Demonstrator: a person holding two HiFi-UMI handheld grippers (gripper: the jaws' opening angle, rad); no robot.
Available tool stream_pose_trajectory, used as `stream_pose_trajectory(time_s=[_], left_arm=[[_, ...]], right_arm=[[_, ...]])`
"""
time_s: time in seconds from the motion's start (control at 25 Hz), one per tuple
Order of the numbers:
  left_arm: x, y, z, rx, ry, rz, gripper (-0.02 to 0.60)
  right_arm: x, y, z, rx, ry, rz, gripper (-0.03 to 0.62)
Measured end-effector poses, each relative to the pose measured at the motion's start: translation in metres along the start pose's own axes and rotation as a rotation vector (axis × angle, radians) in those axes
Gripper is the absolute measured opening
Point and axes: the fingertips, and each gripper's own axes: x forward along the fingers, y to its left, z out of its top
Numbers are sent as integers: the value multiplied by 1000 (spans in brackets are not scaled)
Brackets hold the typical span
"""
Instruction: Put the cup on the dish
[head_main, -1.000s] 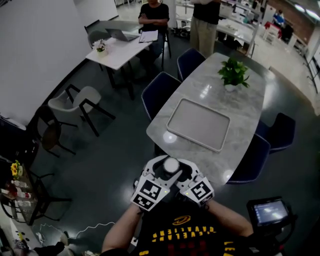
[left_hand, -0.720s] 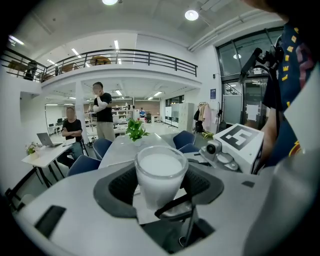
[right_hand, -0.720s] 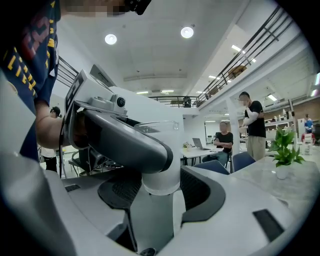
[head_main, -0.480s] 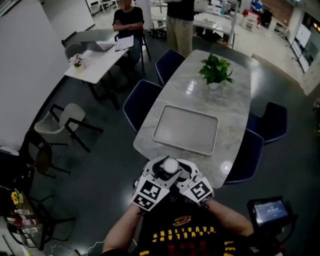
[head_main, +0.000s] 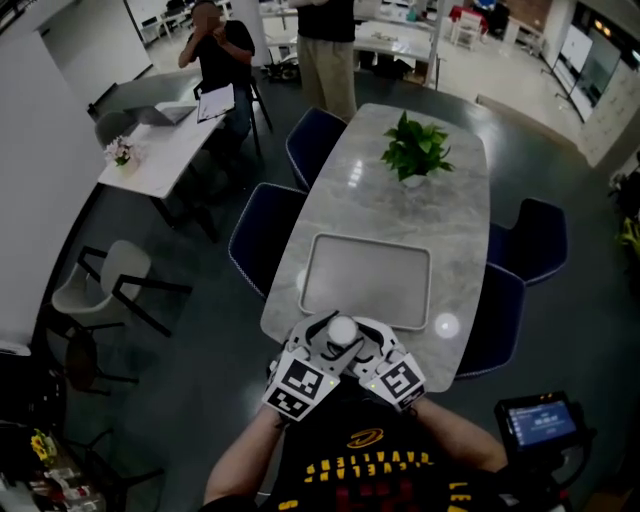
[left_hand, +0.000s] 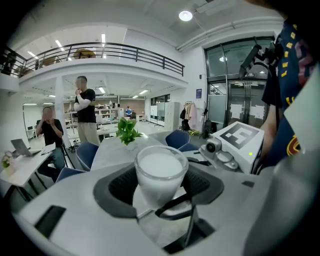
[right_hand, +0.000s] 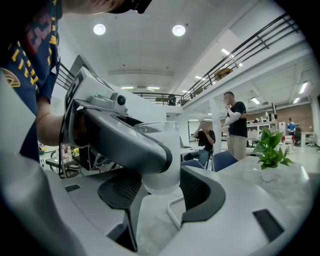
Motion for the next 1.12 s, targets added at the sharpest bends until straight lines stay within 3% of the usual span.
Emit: stream_pose_trajectory(time_s=[0.64,1.12], left_arm=[[52,61,15,73,-19,-226,267],[113,43,16,109,12,-394,267]], right_arm=[[46,-78,2,-14,64,-239,249],[15,-132,-27,-38,178,-412,249]])
